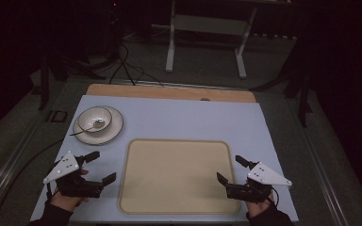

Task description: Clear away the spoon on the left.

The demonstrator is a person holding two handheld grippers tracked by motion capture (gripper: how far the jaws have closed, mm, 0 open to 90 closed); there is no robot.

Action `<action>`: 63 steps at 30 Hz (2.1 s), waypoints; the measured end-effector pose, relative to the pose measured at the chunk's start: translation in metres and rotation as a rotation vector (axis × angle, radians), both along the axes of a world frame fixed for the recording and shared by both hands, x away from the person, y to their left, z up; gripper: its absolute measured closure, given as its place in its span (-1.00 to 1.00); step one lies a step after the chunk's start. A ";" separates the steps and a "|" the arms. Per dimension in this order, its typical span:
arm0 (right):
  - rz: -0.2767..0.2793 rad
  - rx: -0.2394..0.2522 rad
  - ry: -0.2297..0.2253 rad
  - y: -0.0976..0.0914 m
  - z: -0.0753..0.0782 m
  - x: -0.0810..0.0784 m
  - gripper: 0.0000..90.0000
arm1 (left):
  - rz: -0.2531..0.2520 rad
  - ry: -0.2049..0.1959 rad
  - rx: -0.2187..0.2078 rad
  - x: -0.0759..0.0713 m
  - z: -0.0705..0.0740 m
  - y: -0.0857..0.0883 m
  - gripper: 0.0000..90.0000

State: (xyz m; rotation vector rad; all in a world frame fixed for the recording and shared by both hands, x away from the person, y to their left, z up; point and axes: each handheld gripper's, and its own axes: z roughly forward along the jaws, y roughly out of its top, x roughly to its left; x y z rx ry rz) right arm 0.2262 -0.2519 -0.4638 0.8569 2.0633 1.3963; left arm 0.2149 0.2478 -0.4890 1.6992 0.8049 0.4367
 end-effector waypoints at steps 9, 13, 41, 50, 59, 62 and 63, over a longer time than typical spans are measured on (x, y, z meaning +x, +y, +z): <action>0.031 -0.009 -0.018 0.005 0.001 -0.004 -0.70 | -0.129 0.029 0.011 -0.006 0.009 -0.013 -0.97; 0.044 -0.006 -0.021 0.006 0.002 -0.006 -0.70 | -0.181 0.044 0.022 -0.009 0.014 -0.022 -0.97; 0.084 0.017 -0.064 0.008 0.006 -0.012 -0.70 | -0.123 -0.109 0.099 0.017 0.114 -0.021 -0.91; 0.084 0.026 -0.062 0.007 0.006 -0.011 -0.70 | 0.143 -0.049 0.088 0.045 0.108 0.024 -0.90; 0.085 0.022 -0.056 0.009 0.005 -0.010 -0.70 | 0.376 0.119 0.006 0.059 0.075 0.067 -0.83; 0.086 0.019 -0.057 0.009 0.005 -0.010 -0.70 | 0.456 0.179 0.001 0.063 0.065 0.072 -0.75; 0.086 0.016 -0.057 0.009 0.004 -0.010 -0.70 | 0.493 0.202 0.002 0.064 0.061 0.073 -0.71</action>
